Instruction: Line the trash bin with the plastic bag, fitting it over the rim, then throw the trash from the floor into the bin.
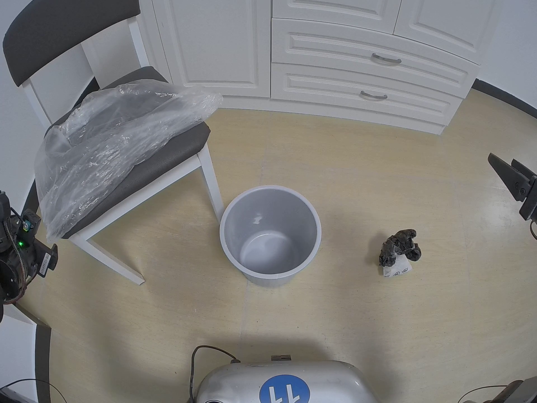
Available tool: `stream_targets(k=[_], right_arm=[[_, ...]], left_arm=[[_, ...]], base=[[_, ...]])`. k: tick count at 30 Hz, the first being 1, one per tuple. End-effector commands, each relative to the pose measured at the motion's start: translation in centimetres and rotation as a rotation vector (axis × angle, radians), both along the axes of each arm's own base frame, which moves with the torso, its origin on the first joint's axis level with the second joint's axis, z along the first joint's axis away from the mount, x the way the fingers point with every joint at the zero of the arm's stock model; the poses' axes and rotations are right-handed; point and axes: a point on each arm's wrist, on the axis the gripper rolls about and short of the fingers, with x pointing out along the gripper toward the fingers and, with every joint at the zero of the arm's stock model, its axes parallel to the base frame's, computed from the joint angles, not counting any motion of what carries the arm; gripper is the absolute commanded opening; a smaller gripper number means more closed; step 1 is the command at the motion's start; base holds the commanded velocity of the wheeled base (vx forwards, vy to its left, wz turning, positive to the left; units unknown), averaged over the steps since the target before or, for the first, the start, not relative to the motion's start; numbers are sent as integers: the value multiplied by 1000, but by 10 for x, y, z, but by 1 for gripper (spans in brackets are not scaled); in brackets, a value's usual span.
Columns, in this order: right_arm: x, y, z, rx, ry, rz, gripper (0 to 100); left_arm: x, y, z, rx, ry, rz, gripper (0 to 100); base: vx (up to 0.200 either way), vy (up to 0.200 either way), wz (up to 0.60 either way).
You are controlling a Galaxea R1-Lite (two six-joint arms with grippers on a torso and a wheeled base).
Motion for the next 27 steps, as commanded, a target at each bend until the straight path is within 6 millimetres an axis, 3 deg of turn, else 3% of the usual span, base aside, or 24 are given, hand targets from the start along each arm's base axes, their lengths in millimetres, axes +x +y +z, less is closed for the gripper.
stream_targets(k=[1, 8, 27], right_arm=[[-1, 0, 0, 0, -2, 1, 100], [-1, -1, 1, 1, -5, -2, 100], [0, 0, -1, 0, 2, -2, 100]], left_arm=[[9, 0, -7, -2, 15, -3, 100], [31, 3, -7, 18, -103, -6, 100], [35, 1, 23, 9, -342, -13, 100]], base=[[0, 0, 0], [0, 0, 0], [0, 0, 0]])
